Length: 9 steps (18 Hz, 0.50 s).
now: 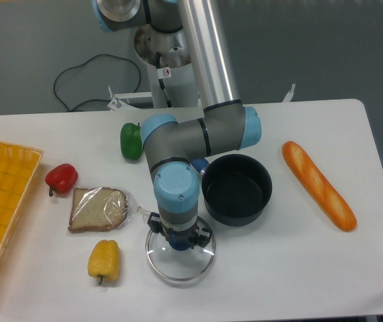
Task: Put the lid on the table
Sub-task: 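Lower the glass lid onto the table beside the saucepan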
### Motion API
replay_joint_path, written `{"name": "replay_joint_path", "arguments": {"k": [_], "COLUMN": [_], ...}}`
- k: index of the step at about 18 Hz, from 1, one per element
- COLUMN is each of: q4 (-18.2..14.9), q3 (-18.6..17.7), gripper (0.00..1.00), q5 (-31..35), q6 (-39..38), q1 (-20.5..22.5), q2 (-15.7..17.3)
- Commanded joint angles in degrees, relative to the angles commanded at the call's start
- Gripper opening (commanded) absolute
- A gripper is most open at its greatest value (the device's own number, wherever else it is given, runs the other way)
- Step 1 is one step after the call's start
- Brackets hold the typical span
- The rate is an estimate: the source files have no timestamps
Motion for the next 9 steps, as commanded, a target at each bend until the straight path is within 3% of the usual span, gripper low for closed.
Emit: {"name": "replay_joint_path", "arguments": {"k": [9], "q4": [0.2], "q3": [0.0], "gripper": [0.64], "q5": [-0.1], "q6": [0.0], "q1": [0.0], "q2": [-0.4]}}
